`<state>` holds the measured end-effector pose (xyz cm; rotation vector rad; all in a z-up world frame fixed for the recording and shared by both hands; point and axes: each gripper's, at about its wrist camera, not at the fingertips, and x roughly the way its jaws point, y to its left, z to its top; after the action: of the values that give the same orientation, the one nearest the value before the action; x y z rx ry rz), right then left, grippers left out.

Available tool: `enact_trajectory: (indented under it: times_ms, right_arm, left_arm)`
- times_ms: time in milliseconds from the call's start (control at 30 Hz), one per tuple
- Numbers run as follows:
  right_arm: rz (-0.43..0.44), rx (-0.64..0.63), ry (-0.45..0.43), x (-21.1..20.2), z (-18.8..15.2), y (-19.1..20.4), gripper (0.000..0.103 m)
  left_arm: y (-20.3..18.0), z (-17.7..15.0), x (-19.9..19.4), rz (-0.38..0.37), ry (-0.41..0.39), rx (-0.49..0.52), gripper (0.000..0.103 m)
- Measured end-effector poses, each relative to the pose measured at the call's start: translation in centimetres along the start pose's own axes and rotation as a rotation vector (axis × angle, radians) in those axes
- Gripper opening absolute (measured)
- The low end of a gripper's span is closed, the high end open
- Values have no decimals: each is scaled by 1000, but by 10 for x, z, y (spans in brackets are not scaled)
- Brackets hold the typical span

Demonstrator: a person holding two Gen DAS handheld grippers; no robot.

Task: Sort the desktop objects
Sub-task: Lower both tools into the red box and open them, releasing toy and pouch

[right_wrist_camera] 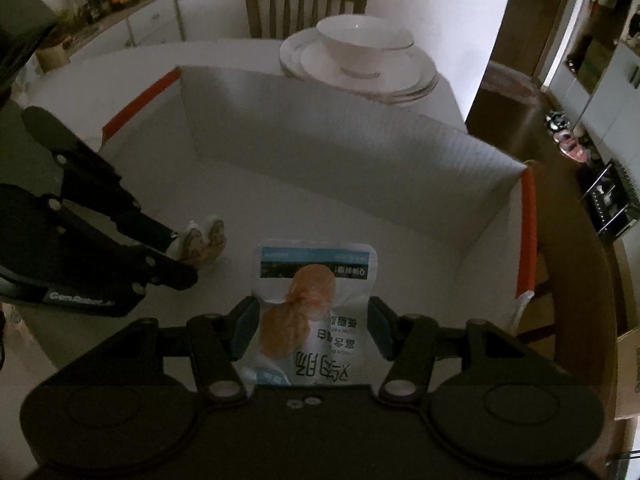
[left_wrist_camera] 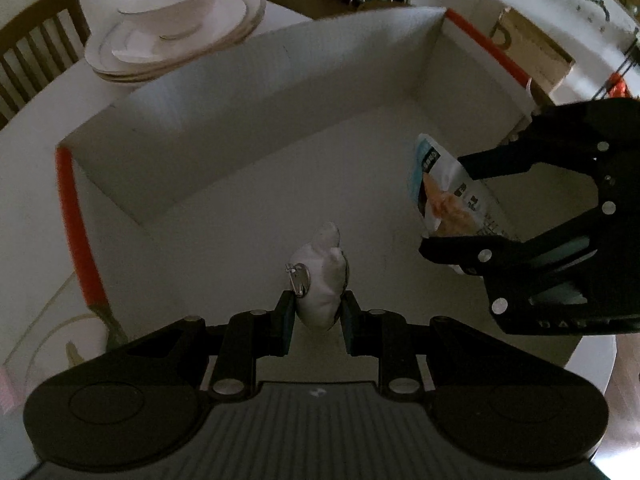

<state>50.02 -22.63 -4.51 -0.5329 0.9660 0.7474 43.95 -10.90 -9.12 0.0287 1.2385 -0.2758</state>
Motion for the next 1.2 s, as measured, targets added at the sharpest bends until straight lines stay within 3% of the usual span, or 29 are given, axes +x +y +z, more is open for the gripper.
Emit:
enact_trajectory:
  times_ms: [367, 767, 867, 1000, 1200]
  right_arm:
    - [7, -3, 87, 9, 3, 0, 58]
    - [74, 64, -25, -21, -3, -11, 88]
    - [91, 100, -66, -31, -6, -17, 91]
    - [95, 145, -112, -46, -9, -24, 97]
    - [83, 192, -153, -64, -16, -28, 98]
  left_arm:
    - [-1, -2, 11, -8, 50, 17, 23]
    - [-1, -12, -1, -8, -7, 15, 25]
    - [-5, -13, -5, 2, -11, 25, 32]
    - [-10, -14, -17, -29, -50, 35, 65]
    - [-15, -22, -33, -33, -110, 25, 67]
